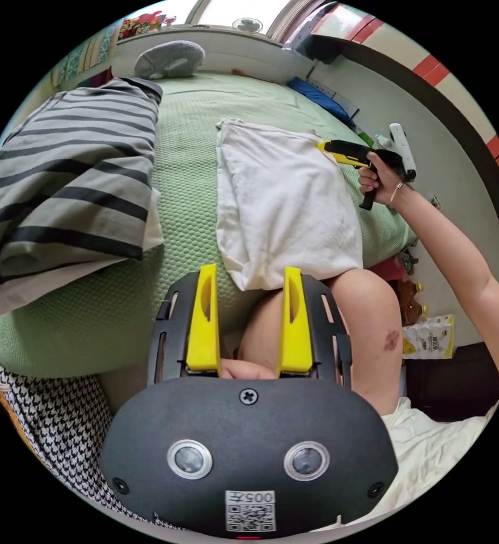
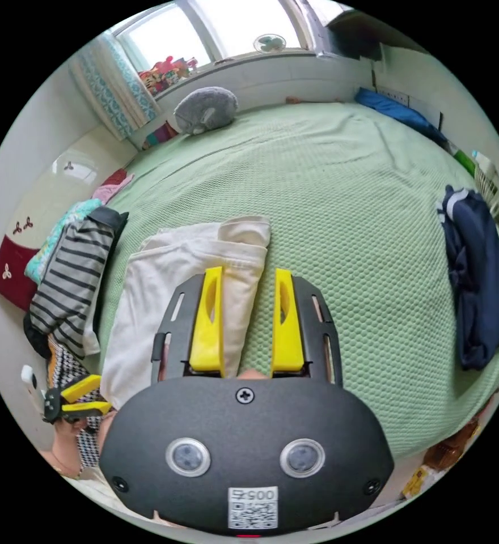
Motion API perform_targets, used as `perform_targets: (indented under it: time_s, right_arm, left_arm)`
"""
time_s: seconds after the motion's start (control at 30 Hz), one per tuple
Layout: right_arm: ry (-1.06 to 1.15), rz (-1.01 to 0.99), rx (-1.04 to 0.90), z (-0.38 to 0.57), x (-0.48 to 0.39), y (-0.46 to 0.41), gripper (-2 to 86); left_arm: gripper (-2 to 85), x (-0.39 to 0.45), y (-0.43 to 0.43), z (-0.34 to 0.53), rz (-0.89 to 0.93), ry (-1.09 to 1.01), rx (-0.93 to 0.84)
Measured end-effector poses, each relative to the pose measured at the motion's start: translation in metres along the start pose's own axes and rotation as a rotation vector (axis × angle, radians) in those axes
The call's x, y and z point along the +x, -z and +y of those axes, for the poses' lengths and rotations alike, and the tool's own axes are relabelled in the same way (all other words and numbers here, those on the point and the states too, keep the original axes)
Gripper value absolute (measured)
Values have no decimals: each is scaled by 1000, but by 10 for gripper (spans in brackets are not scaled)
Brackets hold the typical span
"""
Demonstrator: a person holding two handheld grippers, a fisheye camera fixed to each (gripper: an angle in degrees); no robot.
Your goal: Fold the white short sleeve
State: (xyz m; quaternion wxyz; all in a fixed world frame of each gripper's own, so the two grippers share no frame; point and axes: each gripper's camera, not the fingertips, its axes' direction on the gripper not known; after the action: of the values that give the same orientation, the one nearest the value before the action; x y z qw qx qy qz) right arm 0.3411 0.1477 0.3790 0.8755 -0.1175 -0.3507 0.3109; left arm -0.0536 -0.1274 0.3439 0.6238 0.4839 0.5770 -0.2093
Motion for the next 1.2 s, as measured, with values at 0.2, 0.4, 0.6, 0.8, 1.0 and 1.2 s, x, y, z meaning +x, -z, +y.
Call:
perform_targets:
  time_s: [0.2,0.4,0.6,0.8,1.0,1.2]
  right_arm:
    - [-44,-141,78,15,22,-1,106]
    - [34,-101,32,9,11,-11,97]
    - [-13,-79,-6,1,11,-16,12]
    - [41,-14,27,-2,-10,3,-5]
    - [115,30,73,-16,-40,49,-8]
    - [161,125,108,-24,-50,102,-8]
  left_arm:
    - [159,23,-24,-25,-74,-69,-103]
    - [133,38,-32,-40,-75,-66,-119]
    - [90,51,-40,-57,-78,-35,-136]
    - [64,65,-41,-70,-42,-42,-125]
    - [60,88,-27,-84,51,-77,-84]
    - [60,143,-17,-103,85,-171,-55]
